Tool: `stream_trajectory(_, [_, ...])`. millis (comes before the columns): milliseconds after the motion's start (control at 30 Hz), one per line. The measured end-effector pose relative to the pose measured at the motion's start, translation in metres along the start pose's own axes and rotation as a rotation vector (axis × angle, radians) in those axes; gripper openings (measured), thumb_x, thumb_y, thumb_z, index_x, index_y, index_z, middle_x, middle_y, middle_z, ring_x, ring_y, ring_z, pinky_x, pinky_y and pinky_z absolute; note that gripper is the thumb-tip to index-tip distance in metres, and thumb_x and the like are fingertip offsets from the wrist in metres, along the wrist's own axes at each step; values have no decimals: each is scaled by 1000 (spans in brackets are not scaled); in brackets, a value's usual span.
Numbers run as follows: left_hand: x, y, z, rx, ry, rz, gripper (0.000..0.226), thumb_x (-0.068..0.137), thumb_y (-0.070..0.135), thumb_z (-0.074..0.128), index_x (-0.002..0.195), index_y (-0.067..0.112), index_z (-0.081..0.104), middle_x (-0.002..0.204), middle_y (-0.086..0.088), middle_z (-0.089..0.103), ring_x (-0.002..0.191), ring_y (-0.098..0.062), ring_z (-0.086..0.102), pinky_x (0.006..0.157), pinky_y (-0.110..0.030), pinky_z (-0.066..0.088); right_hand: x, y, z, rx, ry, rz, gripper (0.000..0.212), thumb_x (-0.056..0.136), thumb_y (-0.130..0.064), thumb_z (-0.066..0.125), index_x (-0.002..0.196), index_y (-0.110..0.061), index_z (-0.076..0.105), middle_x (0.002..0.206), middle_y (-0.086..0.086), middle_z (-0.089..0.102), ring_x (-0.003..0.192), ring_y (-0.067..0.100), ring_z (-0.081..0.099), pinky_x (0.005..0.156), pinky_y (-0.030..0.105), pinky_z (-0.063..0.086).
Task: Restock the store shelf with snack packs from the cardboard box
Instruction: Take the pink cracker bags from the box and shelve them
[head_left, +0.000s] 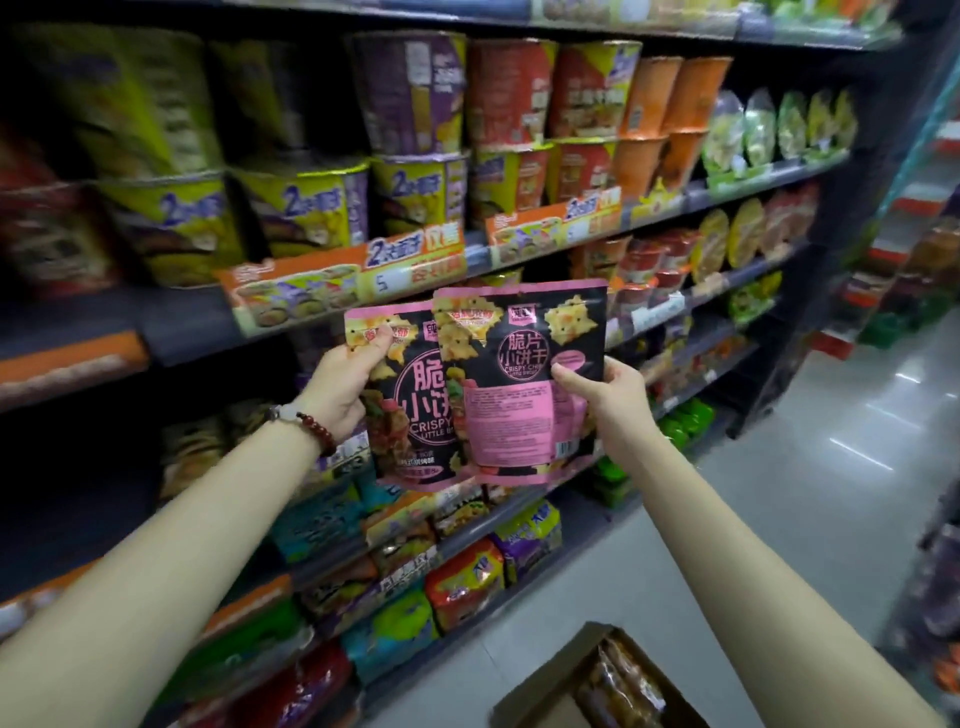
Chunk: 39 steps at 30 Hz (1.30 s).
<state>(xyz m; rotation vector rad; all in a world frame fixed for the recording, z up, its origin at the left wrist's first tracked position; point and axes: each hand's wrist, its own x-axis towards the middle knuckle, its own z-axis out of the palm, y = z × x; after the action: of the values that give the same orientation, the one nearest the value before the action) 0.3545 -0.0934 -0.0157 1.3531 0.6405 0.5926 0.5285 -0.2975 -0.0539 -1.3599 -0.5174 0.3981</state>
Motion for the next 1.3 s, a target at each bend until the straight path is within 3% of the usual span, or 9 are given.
stream_trajectory(267, [-64,43,-116,25,220,71,25,87,45,57,88,23,69,102,7,71,118,-15,55,115,-50,20,-12,-15,122,34,-265,-33,26,80,-15,76,103,-4,69,96,9,76,88,25,73,74,36,58])
stream_trajectory(333, [-83,51,-150,32,241,90,26,86,44,59,89,22,71,103,4,73,113,-15,60,112,-47,27,-19,-18,158,41,-327,-40,27,80,-17,76,103,-4,69,98,9,75,90,26,73,78,39,59])
stream_trajectory(467, [-126,71,-213,8,339,163,20,92,35,53,88,20,67,81,6,75,85,-7,70,80,-31,50,-44,-25,234,87,-451,-62,25,81,-13,75,103,-3,69,100,11,75,92,27,72,79,37,59])
stream_trajectory(667, [-193,94,-318,35,447,216,23,94,35,50,95,20,67,85,5,75,82,-8,71,75,-31,52,-96,-31,347,135,-593,-71,21,80,-12,75,99,-6,70,97,8,76,92,26,72,84,40,57])
stream_trajectory(833, [-242,111,-393,40,564,233,20,92,37,52,92,22,66,82,9,75,86,-5,68,80,-29,49,-147,-44,430,143,-715,-107,15,80,-12,76,93,-10,70,92,3,76,86,18,73,71,27,55])
stream_trajectory(900, [-262,120,-423,37,601,257,19,91,38,53,92,23,64,82,11,75,92,-6,65,83,-28,47,-166,-51,463,156,-737,-135,13,79,-12,77,90,-11,70,90,4,76,85,18,73,69,27,54])
stream_trajectory(1000, [-289,138,-467,43,623,295,39,79,49,61,107,23,66,114,2,70,115,-17,59,106,-44,38,-193,-64,507,187,-743,-185,13,79,-13,77,89,-14,70,91,4,76,87,19,73,74,31,56])
stream_trajectory(1167, [-306,181,-526,20,671,430,46,88,44,55,122,14,58,117,-7,67,107,-24,65,87,-45,52,-232,-86,569,209,-677,-301,14,80,-17,77,92,-16,70,91,-1,75,87,13,72,76,29,58])
stream_trajectory(1300, [-301,214,-557,30,635,472,32,84,46,57,102,21,65,101,0,73,98,-18,68,84,-40,52,-246,-104,605,183,-587,-364,20,79,-26,77,95,-17,70,91,-4,75,88,13,71,81,38,59])
